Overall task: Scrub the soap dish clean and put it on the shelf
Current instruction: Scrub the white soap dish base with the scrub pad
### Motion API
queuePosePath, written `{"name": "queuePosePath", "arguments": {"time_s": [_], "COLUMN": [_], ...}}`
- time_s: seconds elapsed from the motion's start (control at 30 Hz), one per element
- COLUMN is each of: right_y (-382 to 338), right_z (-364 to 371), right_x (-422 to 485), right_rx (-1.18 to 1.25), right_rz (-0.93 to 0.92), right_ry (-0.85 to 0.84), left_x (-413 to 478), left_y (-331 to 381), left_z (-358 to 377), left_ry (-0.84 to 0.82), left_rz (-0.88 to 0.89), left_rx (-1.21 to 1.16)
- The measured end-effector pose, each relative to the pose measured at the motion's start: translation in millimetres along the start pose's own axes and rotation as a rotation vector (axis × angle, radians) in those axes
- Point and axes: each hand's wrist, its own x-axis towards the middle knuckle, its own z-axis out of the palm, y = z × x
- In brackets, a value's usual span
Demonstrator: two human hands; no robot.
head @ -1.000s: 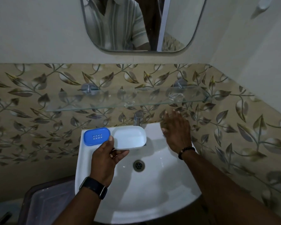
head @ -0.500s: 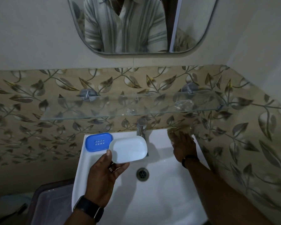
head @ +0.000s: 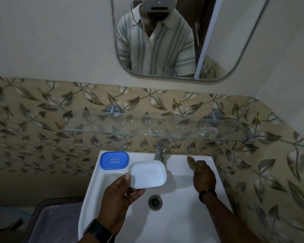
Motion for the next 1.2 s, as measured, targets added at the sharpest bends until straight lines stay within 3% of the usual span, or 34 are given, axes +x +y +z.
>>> {"name": "queuePosePath", "arguments": {"time_s": [0.1, 0.2, 0.27, 0.33, 0.47, 0.57, 0.67, 0.73, 0.83, 0.97, 1.1, 1.2], "right_y": [-46.7, -96.0, -123.8, -143.8, -152.9, -151.4, -161.0, -170.1, -183.0, -187.9, -184.1, -182.2], "right_z": [-17.8, -36.4, -40.2, -31.5, -16.5, -28.6, -35.7, -31.7, -19.9, -17.4, -40.5, -52.3], "right_x": [-31.1, -72.6, -99.3, -121.9, -145.8, -144.7, -145.1, -154.5, -173.0, -182.5, -166.1, -154.5], "right_rx": [0.331, 0.336, 0.291, 0.208, 0.0, -0.212, -0.382, -0.398, -0.209, 0.022, -0.243, -0.486], "right_rz": [-0.061, -0.426, -0.721, -0.897, -0.843, -0.909, -0.813, -0.759, -0.708, -0.838, -1.037, -1.01], "right_ry": [0.2, 0.285, 0.16, -0.048, -0.247, -0.142, 0.003, 0.017, -0.049, -0.207, -0.214, -0.114], "left_x": [0.3, 0.7, 0.1, -2.7, -9.8, -15.0, -18.0, -20.3, -23.9, -25.1, -27.7, -26.5], "left_y": [-2.9, -7.0, -9.8, -13.4, -9.8, 1.0, 11.1, 14.6, 18.3, 28.2, 28.6, 29.9], "left_z": [-2.1, -6.3, -7.3, -8.8, -21.2, -32.7, -37.9, -40.1, -47.1, -56.5, -58.6, -55.2], "left_ry": [0.04, 0.03, -0.006, -0.068, -0.077, -0.112, -0.129, -0.111, -0.103, -0.18, -0.138, -0.096], "left_rz": [-0.011, -0.017, -0.016, -0.014, -0.011, 0.041, 0.114, 0.138, 0.109, 0.067, 0.073, 0.082], "left_rx": [-0.008, -0.017, 0.0, 0.056, 0.116, 0.136, 0.136, 0.149, 0.159, 0.164, 0.127, 0.053]}}
